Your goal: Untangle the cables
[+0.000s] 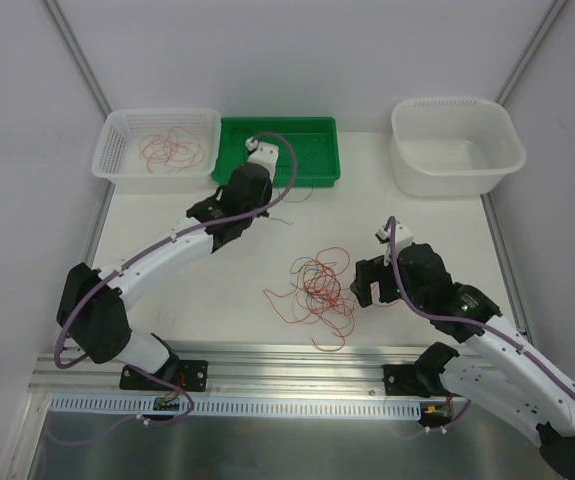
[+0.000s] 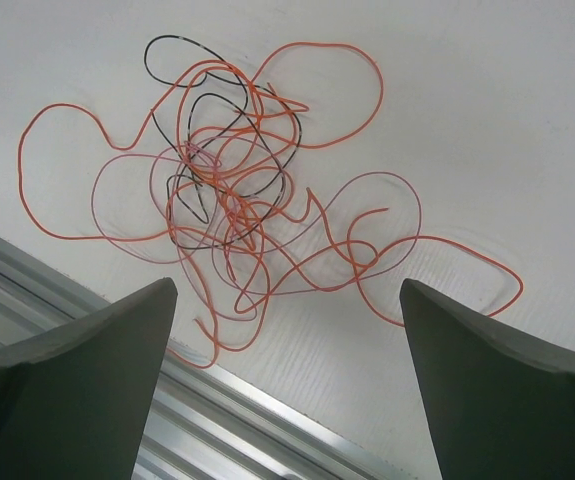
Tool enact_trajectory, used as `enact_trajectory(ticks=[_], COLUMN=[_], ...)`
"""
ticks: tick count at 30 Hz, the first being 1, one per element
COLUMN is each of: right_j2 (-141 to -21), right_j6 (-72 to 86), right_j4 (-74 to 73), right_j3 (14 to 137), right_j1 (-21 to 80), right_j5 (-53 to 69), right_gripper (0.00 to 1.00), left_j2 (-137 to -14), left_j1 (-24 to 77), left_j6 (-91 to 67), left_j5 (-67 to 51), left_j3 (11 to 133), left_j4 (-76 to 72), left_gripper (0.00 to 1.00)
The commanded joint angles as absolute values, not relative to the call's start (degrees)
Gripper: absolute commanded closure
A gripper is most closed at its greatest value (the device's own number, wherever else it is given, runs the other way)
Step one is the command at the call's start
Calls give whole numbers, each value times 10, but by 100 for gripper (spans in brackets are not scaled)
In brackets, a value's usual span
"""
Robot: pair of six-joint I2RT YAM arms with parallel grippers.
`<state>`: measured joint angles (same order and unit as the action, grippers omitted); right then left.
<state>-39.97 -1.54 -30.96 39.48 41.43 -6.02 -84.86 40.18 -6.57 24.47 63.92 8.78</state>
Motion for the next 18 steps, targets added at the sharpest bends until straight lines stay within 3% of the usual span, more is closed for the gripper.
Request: enact_trajectory(ticks=[1, 14, 18], right_j2=[-378, -349, -350], right_j6=[-11, -7, -4], right_j4=[-319, -340, -346], right_j3=[410, 404, 403], right_j1=[414, 414, 414], right_j5=[-57, -55, -59], right_gripper=[0, 0, 1], left_j2=[-828, -1129, -1258], left_j1=[372, 259, 231], left_j6=[-7, 74, 82], left_j5=[229, 76, 48], left_j3=[747, 1098, 1188], left_j4=[84, 76, 65], left_gripper=[100, 99, 84])
